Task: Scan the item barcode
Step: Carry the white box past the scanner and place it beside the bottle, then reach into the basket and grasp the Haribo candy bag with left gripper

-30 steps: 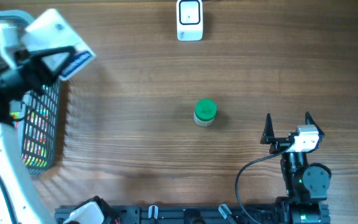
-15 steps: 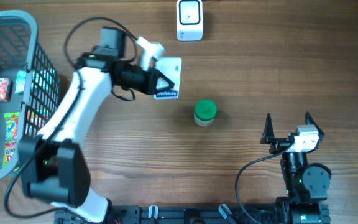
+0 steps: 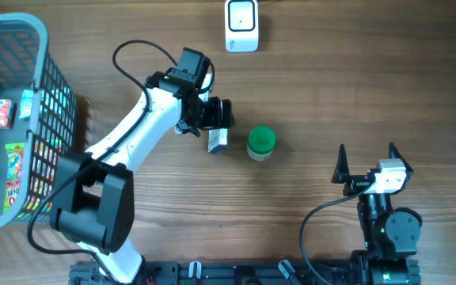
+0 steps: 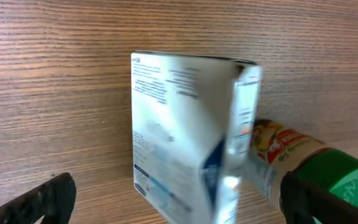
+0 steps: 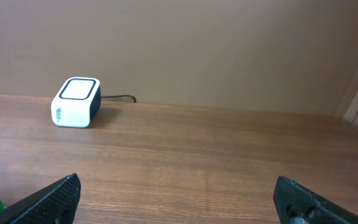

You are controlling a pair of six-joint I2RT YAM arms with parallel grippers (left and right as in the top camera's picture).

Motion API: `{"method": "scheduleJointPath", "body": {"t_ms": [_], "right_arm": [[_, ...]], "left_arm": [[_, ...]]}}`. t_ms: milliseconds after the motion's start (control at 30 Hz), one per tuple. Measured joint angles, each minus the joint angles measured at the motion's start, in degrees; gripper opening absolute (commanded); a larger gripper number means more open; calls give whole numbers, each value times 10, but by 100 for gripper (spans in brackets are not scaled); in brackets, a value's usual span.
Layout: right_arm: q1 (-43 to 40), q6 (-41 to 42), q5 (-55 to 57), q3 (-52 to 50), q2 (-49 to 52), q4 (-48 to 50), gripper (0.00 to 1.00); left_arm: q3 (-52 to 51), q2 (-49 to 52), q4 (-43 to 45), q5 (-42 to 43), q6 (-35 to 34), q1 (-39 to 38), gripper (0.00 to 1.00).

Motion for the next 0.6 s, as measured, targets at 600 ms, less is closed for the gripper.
{"method": "scheduleJointPath", "body": {"t_ms": [600], "right_arm": [[0,0,0,0,0,0,100]], "left_arm": [[104,-301,-24,-254,-4,126,100]]}}
